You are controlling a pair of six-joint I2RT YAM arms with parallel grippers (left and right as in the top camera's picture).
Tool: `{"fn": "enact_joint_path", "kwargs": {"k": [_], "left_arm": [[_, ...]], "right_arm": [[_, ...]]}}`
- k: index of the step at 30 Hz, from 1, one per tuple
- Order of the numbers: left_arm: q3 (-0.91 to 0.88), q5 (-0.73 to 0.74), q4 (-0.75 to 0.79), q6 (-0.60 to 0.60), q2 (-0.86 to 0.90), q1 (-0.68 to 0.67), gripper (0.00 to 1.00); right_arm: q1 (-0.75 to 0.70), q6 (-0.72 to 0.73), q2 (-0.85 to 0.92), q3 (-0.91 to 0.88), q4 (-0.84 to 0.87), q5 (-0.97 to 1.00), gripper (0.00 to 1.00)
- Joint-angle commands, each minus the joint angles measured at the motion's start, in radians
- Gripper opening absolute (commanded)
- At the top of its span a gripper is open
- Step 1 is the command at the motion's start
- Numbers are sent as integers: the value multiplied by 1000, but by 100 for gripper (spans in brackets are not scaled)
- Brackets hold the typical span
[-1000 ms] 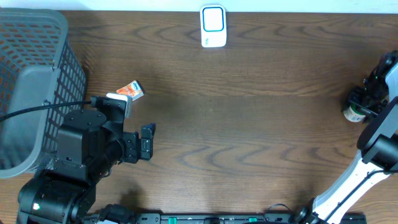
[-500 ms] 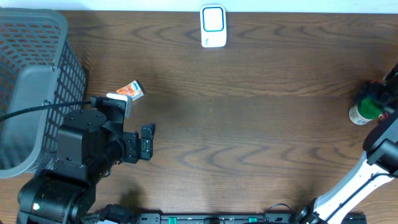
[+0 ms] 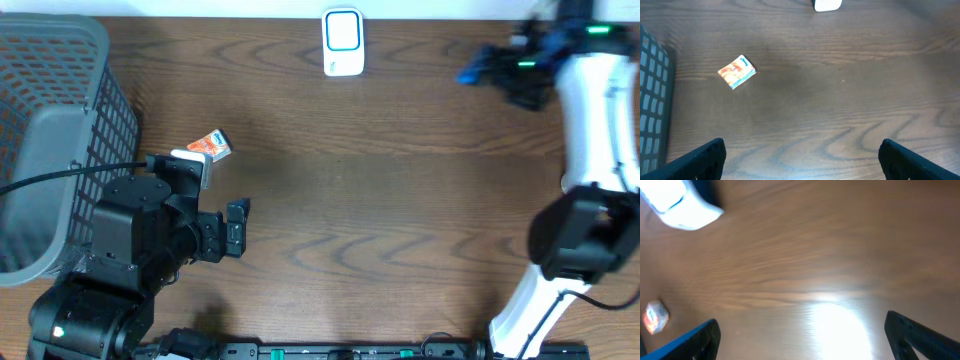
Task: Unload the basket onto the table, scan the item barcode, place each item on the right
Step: 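Move the right gripper left toward the orange Kleenex pack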
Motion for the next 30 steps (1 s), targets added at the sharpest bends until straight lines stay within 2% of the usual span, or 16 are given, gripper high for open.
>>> {"fn": "enact_joint_path", "kwargs": {"k": [1,10,17,21,30], "left_arm": [[11,-9,3,-2,-3,3,98],[11,-9,3,-2,-2,3,98],[11,-9,3,-2,-2,3,98],[11,-9,3,-2,-2,3,98],[11,-9,3,-2,-3,3,98]], "right_arm": [[188,5,7,-76,92,22,99],[553,-100,18,-293,478,163,99],[714,-100,32,-515,916,262,99],[783,-89,100,-597,1164,293,99],[888,1,211,-597,1340,293,99]]}}
